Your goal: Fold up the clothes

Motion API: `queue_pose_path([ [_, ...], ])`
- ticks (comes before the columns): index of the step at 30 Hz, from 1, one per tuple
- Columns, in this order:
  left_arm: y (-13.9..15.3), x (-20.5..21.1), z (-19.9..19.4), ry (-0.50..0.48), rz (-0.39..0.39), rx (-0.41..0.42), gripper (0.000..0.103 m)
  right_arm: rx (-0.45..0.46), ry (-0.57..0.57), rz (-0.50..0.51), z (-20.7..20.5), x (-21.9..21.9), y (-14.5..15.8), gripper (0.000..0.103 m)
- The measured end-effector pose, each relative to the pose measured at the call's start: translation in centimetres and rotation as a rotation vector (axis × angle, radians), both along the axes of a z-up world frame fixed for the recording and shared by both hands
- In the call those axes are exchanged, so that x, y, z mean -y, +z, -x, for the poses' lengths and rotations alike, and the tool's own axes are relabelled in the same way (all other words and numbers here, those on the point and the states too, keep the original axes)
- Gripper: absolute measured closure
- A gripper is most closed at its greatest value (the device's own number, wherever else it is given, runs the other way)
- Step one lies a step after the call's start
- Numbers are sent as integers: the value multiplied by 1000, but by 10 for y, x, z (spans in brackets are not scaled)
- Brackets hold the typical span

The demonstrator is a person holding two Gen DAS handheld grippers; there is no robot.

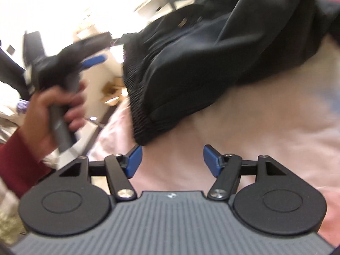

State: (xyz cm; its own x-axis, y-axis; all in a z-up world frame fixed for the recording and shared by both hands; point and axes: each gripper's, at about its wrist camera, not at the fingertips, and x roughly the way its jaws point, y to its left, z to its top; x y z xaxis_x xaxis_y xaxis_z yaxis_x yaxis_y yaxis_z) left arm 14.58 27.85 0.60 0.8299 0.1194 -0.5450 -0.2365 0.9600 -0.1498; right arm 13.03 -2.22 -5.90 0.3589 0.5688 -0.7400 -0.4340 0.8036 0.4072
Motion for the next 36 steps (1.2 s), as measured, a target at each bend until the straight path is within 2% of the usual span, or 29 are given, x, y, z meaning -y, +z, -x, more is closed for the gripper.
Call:
queue_pose_path([
  [4,6,39,47,-80,-8,20,22,140,-38,165,21,28,26,37],
  [6,7,56,65,-100,-27,24,20,196,-52,196,37,48,31,37],
  [9,5,76,82,-111,-33,23,20,215,-97,254,54,58,37,37],
  [13,-6,92,90,-141,3,20,20,227,-206,219,64,84,26,37],
  [17,-19,109,73,-181,11,26,20,294,-312,113,74,117,15,37],
  [21,-26,130,35,-217,31,29,20,356,-467,-67,92,158,-3,37],
  [22,-26,136,23,-229,33,32,20,333,-502,-90,94,168,-9,37],
  [24,-23,151,-7,-246,27,39,20,289,-546,-83,88,181,-13,35],
  [29,-11,182,-98,-254,77,70,20,347,-614,-149,66,206,-10,35],
  [33,-7,211,-184,-260,42,78,21,316,-649,-163,44,218,-28,35],
  [36,-9,229,-239,-260,69,55,26,271,-673,-171,26,226,-44,35],
])
